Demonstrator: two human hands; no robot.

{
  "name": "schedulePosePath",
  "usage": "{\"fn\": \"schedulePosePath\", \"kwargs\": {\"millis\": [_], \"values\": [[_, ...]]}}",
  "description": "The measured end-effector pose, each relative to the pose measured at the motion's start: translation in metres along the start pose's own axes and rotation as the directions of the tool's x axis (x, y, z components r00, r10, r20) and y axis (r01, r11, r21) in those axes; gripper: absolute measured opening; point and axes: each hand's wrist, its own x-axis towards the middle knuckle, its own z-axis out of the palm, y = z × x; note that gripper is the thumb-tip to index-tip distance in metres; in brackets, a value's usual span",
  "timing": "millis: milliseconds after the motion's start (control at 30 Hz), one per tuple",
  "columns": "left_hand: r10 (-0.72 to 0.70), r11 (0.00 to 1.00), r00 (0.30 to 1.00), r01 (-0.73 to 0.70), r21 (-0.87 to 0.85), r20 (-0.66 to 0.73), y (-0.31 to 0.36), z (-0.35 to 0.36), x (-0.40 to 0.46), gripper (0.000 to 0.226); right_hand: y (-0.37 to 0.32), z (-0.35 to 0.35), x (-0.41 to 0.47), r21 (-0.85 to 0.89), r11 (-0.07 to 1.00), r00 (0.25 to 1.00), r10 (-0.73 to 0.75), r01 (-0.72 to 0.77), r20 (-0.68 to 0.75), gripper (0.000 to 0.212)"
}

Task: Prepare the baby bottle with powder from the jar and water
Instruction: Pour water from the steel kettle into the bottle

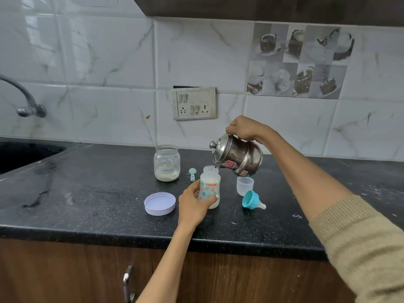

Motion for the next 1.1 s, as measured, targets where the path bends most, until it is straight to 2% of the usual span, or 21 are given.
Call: {"fn": "schedulePosePath", "kwargs": {"millis": [1100], "values": [[0.01,1.0,1.0,-0.01,0.006,-0.005,-0.0014,0.001,0.001,0.068,0.0017,0.0016,0.0007,-0.004,1.0,1.0,-0.01,0.01,-0.02,0.041]]}}
